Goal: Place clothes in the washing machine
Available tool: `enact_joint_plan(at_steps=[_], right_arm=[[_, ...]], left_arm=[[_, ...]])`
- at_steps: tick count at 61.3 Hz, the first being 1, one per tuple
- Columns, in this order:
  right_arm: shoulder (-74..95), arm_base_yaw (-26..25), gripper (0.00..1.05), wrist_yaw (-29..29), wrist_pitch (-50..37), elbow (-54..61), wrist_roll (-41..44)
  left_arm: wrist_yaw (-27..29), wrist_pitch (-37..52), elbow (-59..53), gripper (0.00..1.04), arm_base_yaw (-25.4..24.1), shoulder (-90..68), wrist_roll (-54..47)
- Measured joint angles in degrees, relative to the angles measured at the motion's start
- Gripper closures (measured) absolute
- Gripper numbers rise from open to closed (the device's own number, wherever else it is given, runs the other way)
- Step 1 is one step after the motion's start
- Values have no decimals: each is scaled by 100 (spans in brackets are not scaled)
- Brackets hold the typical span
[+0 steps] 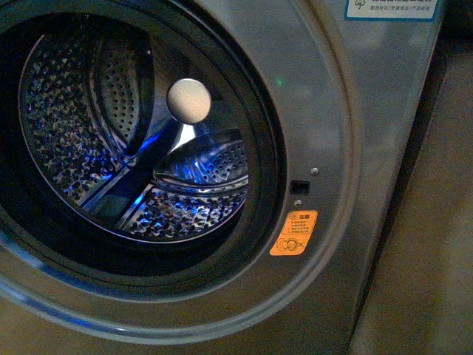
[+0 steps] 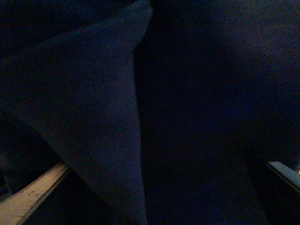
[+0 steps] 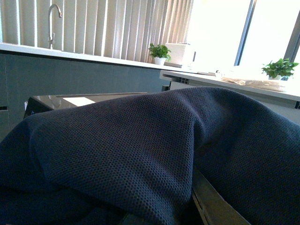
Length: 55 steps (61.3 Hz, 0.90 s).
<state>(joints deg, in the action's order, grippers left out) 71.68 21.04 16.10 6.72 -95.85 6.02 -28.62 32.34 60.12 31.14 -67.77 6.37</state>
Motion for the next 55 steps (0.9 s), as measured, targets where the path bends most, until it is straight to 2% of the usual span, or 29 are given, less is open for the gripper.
enact_joint_plan(at_steps=[10,24,33,38,45,55], right_arm=[[0,0,99,0,0,-2,0],[0,-2,99,-35,0,-11,2],[0,-2,99,-44,0,-11,4],[0,-2,99,-57,0,-13,7],[0,-2,99,-57,-2,-22,7],[-11,-2,99,-57,-2,-68,4]], left_arm=[[120,-35,256,7,345,-122,160],[1176,-129,654,7,739,-529,-37],[2151,-98,894,7,1051,-817,-258],[2402,66,911,7,1182,-881,-278],[2531,282,911,7,1353,-901,-188],[2326,662,911,7,1563,-898,396]])
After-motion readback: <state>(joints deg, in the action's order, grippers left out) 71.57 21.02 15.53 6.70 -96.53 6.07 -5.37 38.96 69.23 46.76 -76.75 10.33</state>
